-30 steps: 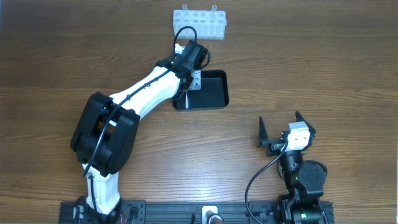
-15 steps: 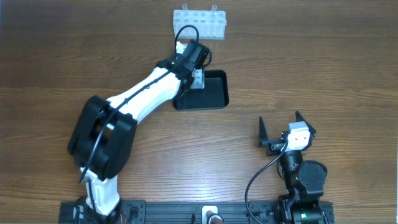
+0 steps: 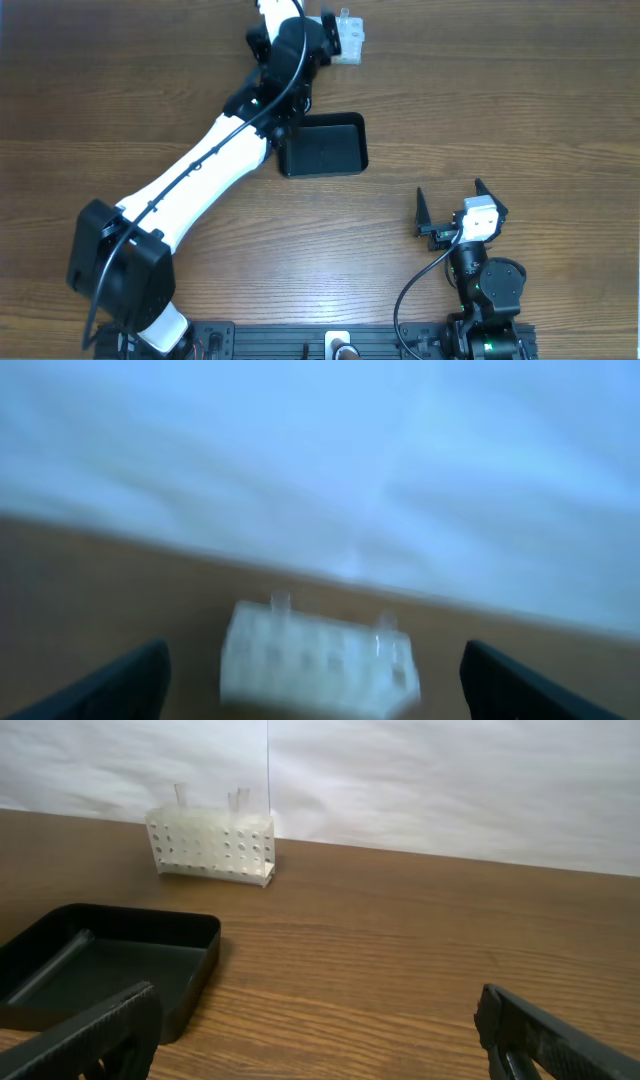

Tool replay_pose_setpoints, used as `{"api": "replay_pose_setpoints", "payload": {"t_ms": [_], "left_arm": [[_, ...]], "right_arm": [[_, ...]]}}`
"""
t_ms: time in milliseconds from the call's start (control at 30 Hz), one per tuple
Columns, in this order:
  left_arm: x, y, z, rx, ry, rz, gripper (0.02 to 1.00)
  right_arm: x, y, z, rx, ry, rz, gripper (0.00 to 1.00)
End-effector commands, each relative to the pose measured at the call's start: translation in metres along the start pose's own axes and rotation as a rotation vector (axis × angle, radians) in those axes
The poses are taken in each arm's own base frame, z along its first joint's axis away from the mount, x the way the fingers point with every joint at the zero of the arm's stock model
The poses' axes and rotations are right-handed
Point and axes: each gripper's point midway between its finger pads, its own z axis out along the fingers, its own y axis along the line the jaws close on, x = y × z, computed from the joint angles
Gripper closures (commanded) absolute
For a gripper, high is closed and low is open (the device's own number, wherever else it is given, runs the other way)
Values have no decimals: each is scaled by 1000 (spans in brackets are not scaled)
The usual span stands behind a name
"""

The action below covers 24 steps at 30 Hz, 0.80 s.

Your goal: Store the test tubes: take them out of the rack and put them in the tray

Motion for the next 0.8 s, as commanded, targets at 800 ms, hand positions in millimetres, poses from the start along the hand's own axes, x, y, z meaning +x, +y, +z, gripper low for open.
{"api": "replay_pose_setpoints", "payload": {"t_ms": [800], "left_arm": [[79,34,109,-7,-106,109,23]], "right_arm": [[1,1,0,-7,-1,4,9]]}}
